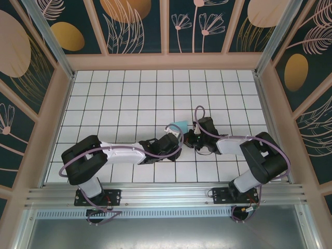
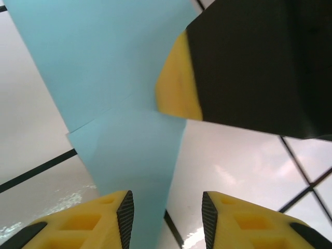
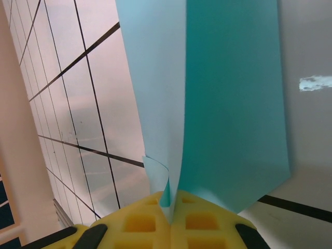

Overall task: Fold a paper plane with a square sheet of paper (pick it up from the middle)
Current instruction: Fourth fold the wing at the center of the table.

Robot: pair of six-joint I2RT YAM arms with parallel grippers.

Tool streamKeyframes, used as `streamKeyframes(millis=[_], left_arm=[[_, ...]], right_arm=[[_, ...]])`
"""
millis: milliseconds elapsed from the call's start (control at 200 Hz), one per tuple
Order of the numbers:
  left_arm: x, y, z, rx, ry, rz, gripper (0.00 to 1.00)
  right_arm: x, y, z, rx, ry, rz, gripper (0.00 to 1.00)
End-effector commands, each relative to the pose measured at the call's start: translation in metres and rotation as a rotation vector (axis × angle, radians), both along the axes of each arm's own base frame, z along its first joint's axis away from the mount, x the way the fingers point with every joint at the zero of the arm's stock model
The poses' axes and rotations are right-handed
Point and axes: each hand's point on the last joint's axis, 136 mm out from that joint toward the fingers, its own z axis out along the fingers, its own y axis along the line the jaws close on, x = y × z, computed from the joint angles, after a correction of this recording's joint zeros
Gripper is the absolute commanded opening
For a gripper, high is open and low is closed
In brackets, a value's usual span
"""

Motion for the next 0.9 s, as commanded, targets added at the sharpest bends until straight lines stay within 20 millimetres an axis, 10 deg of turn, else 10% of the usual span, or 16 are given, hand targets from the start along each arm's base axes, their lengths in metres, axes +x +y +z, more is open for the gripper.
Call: streamKeyframes(millis=[0,896], left_arm=[[0.006,0.003,-0.007,0.097,-0.055,-0.01,0.42],[0.01,-0.005,-0.021,0.206,-0.096,-0.03,0.05]], right_arm=[[0.004,0.003,0.003,0.0,0.017,-0.023,0.02],[0.009,0.003,0.011,-0.019,0.009,-0.026,0.1]])
